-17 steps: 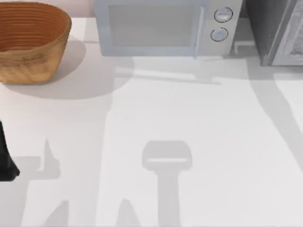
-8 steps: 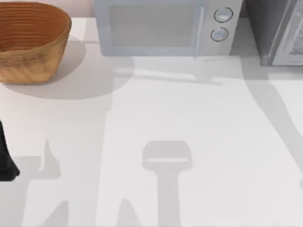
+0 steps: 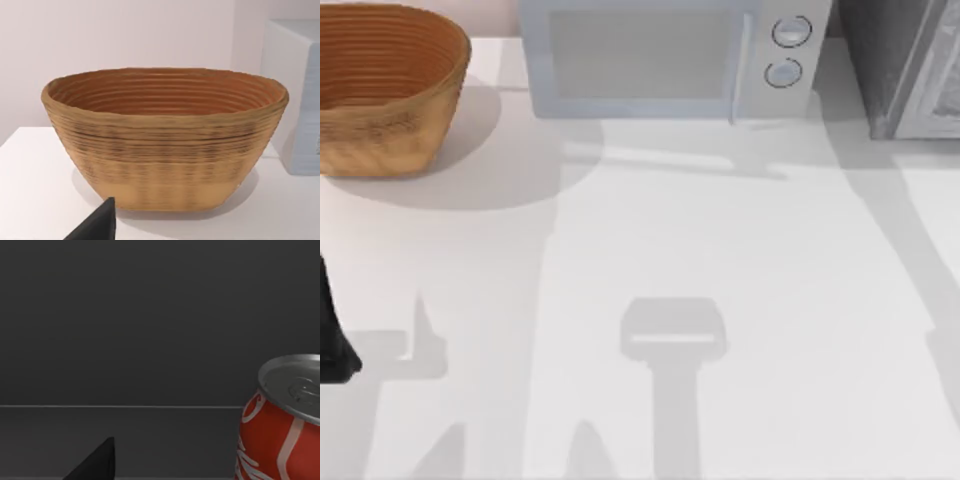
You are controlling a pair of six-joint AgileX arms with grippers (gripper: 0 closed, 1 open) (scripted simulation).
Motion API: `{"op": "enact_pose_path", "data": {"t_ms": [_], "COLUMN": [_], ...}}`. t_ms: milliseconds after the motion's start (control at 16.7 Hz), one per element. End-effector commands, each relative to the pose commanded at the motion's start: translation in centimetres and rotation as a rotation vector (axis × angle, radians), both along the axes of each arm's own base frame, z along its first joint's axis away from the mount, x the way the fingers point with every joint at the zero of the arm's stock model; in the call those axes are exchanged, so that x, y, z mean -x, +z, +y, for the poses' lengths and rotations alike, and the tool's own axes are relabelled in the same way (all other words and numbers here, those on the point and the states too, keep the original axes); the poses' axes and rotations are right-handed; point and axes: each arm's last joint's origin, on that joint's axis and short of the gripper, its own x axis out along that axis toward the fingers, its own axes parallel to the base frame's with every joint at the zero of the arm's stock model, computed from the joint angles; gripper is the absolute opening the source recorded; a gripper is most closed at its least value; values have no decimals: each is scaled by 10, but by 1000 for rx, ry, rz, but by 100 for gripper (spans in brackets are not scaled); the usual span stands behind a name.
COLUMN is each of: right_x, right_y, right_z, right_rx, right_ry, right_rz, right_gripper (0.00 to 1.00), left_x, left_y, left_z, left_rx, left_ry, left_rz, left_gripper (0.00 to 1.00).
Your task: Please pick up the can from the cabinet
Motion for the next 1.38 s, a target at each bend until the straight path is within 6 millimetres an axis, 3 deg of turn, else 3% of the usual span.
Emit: {"op": "enact_pose_path", "data": {"t_ms": [180, 960, 1380], "right_x": [0, 0, 0], "right_y": [0, 0, 0], "right_z": [0, 0, 0], "right_rx": [0, 0, 0], "right_ry": [0, 0, 0], "right_rz": [0, 0, 0], "right_gripper": [100, 2, 0], "left_x": [0, 0, 0], "left_y": [0, 0, 0], "left_z": [0, 0, 0], "left_rx": [0, 0, 0], "left_ry": [0, 0, 0], "left_rz": [0, 0, 0], "left_gripper": [100, 100, 100]}}
